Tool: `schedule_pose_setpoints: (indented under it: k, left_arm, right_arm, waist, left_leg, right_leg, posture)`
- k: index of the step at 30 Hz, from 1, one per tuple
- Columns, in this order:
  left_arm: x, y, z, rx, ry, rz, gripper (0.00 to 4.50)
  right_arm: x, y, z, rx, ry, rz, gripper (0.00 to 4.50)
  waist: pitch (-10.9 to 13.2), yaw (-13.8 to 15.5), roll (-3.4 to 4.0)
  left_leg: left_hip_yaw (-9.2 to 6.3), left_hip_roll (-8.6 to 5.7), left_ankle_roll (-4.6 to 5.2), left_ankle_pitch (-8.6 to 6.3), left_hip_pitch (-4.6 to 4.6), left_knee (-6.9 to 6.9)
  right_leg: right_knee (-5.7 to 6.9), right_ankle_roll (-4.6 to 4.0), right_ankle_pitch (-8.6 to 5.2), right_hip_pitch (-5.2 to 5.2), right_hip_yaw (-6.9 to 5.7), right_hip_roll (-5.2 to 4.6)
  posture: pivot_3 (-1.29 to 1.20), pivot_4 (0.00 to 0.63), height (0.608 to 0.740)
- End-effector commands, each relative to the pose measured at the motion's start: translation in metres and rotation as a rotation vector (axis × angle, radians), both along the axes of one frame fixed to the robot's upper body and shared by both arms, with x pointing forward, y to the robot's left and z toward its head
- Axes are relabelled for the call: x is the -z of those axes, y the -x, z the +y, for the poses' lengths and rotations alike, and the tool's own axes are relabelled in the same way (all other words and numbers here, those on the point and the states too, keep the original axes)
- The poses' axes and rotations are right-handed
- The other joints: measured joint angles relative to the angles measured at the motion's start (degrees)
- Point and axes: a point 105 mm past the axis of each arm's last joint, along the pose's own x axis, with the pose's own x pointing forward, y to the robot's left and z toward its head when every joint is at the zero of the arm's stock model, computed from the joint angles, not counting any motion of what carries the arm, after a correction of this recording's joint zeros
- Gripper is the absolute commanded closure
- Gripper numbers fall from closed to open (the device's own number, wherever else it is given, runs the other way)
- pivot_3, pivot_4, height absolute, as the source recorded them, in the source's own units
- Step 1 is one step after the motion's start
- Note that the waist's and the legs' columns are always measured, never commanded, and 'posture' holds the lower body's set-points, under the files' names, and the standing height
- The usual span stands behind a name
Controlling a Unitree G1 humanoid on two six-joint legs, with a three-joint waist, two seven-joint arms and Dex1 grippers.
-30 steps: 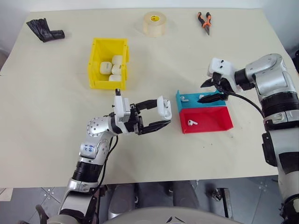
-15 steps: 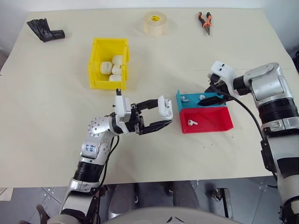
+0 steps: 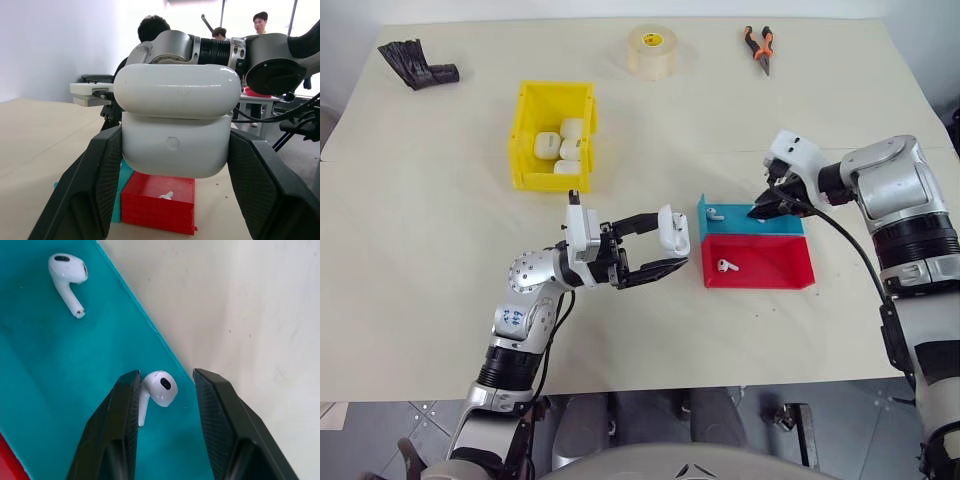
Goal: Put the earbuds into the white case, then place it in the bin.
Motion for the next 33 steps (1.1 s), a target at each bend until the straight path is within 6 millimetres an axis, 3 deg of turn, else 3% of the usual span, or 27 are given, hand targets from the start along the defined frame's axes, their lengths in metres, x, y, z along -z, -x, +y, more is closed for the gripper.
schedule_pose_setpoints:
  k: [1, 9, 16, 29, 33]
  left_arm:
    - [-0.010, 0.004, -0.001, 0.017, 0.029, -0.034, 1.72]
    - [-0.010, 0.004, -0.002, 0.023, 0.031, -0.033, 1.72]
    - [-0.011, 0.003, -0.001, 0.024, 0.029, -0.034, 1.72]
    - [-0.011, 0.002, -0.001, 0.025, 0.027, -0.034, 1.72]
    - [-0.009, 0.004, 0.001, 0.023, 0.023, -0.027, 1.72]
  right_arm:
    - [-0.005, 0.001, -0.006, 0.004, 0.020, -0.019, 2.80]
    - [-0.003, 0.006, -0.008, 0.005, 0.031, -0.007, 2.80]
    - [0.000, 0.007, -0.008, 0.010, 0.019, -0.004, 4.24]
    - [-0.012, 0.006, -0.005, -0.002, -0.041, -0.052, 4.24]
    - [-0.028, 0.003, -0.004, -0.083, -0.034, -0.155, 4.24]
  waist:
    - [0.00, 0.02, 0.00]
    - [0.00, 0.05, 0.00]
    - [0.00, 0.02, 0.00]
    - [0.00, 0.01, 0.00]
    - [0.00, 0.04, 0.00]
  left_leg:
    - [0.00, 0.00, 0.00, 0.00, 0.00, 0.00]
    - [0.00, 0.00, 0.00, 0.00, 0.00, 0.00]
    - [0.00, 0.00, 0.00, 0.00, 0.00, 0.00]
    - [0.00, 0.00, 0.00, 0.00, 0.00, 0.00]
    - [0.00, 0.00, 0.00, 0.00, 0.00, 0.00]
  right_leg:
    - [0.00, 0.00, 0.00, 0.00, 0.00, 0.00]
    - [0.00, 0.00, 0.00, 0.00, 0.00, 0.00]
    - [-0.01, 0.00, 0.00, 0.00, 0.00, 0.00]
    - [0.00, 0.00, 0.00, 0.00, 0.00, 0.00]
    - [-0.02, 0.00, 0.00, 0.00, 0.00, 0.00]
  posture:
    - [0.00, 0.150, 0.740]
    - [0.00, 0.150, 0.740]
    - [0.00, 0.150, 0.740]
    - [0.00, 0.150, 0.740]
    - [0.00, 0.150, 0.740]
